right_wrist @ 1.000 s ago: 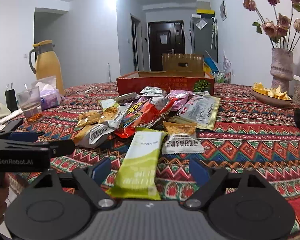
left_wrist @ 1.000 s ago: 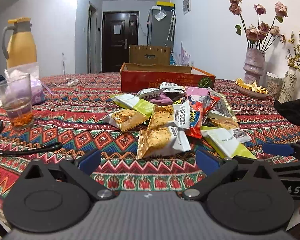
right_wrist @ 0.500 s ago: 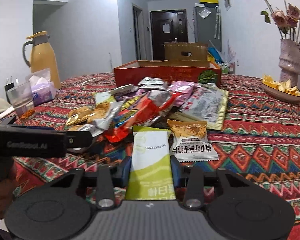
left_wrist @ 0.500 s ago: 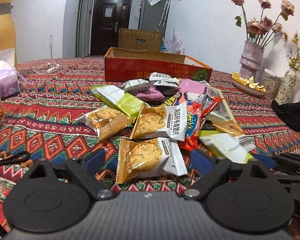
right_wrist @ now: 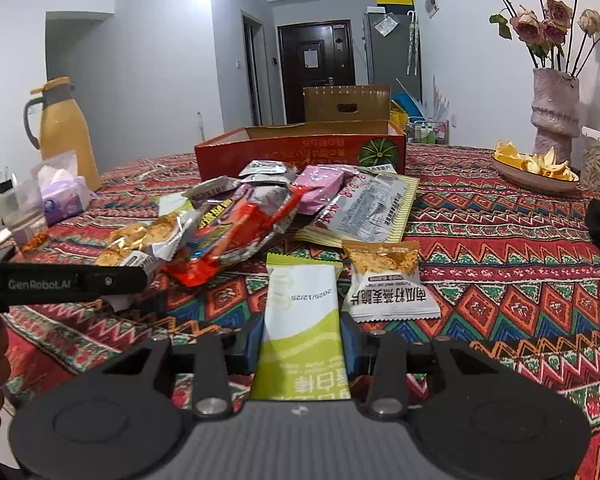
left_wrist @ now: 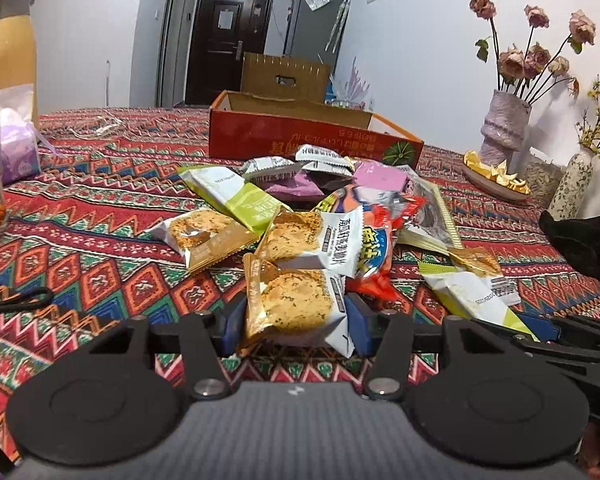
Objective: Organize snacks
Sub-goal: 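Carry the green bar with the right gripper while the left carries a cookie packet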
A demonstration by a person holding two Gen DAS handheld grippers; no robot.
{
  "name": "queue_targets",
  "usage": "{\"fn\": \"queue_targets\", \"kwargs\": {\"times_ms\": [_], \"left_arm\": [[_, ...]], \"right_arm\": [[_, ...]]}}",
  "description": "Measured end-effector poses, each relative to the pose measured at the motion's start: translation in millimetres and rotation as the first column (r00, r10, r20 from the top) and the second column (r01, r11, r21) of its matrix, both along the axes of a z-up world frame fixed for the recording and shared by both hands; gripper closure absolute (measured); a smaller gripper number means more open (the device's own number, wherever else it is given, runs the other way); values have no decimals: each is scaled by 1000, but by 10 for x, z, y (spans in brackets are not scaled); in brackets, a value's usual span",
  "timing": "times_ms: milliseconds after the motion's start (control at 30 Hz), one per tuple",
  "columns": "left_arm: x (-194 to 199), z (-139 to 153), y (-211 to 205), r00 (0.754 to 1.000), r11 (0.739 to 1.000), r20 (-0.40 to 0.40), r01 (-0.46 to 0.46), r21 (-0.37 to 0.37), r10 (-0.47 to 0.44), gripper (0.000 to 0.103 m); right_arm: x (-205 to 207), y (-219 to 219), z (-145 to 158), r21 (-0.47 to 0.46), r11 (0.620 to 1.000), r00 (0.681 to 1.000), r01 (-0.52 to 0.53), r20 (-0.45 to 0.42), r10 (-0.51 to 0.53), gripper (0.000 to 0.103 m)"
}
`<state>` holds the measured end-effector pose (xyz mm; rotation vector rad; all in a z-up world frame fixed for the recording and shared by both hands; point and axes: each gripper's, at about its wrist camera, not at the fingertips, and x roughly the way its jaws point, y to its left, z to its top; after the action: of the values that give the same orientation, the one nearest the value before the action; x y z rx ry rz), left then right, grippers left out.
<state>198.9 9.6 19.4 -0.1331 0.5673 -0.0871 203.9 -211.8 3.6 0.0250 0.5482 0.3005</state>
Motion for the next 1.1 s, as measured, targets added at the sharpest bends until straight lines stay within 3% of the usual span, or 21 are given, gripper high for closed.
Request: {"fn": "queue_targets", "kwargs": {"times_ms": [333,600,833,1100], "left_arm": [[-498,229,-48,993,1000,120,-11,17,9,52],[-554,331,-88,989,1000,149,-12,29,7,52],[-250,537,-20,981,1000,192,-25,16,21,51],[436,897,134,969,1000,245,-19,8,16,51]], "right_arm": [[-424,-30,239,16,1000,993,-13,115,11,65],[-474,-71,379,34,999,987,-7,161,1,65],[-130,-96,560,49,999,983,-7,185,-2,65],[629,-131,808,64,997,981,-30,193,17,65]]}}
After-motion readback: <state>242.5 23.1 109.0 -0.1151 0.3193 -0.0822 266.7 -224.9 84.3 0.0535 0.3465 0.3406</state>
